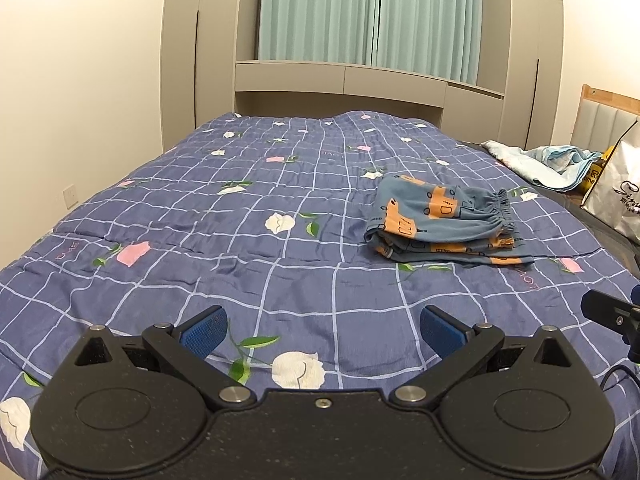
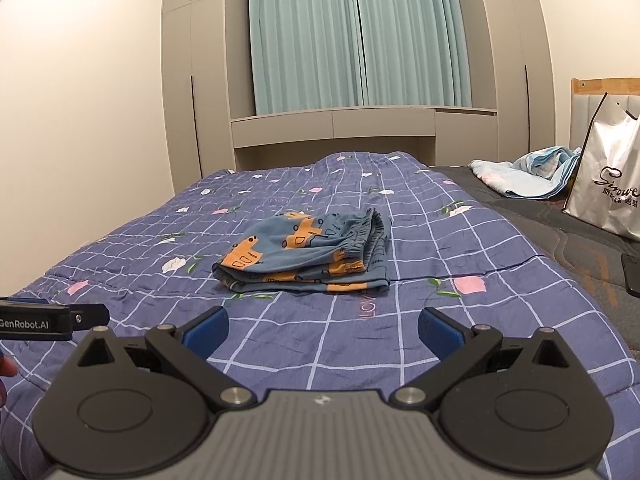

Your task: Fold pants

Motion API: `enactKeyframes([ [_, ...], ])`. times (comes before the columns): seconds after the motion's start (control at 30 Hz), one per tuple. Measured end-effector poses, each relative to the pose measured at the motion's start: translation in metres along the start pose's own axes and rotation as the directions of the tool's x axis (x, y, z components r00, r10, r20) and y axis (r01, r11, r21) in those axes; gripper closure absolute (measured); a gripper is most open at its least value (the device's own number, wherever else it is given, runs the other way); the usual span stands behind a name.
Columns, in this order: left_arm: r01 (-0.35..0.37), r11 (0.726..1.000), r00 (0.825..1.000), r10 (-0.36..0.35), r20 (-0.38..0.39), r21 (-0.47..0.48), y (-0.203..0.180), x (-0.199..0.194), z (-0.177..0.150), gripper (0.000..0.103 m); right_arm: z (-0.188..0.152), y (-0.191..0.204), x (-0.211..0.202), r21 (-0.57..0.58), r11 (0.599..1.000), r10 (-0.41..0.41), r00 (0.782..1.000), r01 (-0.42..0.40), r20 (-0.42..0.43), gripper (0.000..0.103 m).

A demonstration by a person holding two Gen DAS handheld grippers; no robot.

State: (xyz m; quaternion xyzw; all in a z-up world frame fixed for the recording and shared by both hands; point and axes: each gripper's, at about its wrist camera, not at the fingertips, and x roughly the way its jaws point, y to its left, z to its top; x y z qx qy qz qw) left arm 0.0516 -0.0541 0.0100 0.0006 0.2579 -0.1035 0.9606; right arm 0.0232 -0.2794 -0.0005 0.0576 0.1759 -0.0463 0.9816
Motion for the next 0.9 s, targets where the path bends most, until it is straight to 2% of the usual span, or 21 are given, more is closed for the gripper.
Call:
enactKeyframes([
  [0.9,-0.003,1.000,1.000,0.003,-0.001,-0.003,0.0020,0.0005,-0.0016,0.001,-0.0022,0.0020,0.0027,-0.008,1.000,0.002,1.000,-0.002,-0.013,0.000],
])
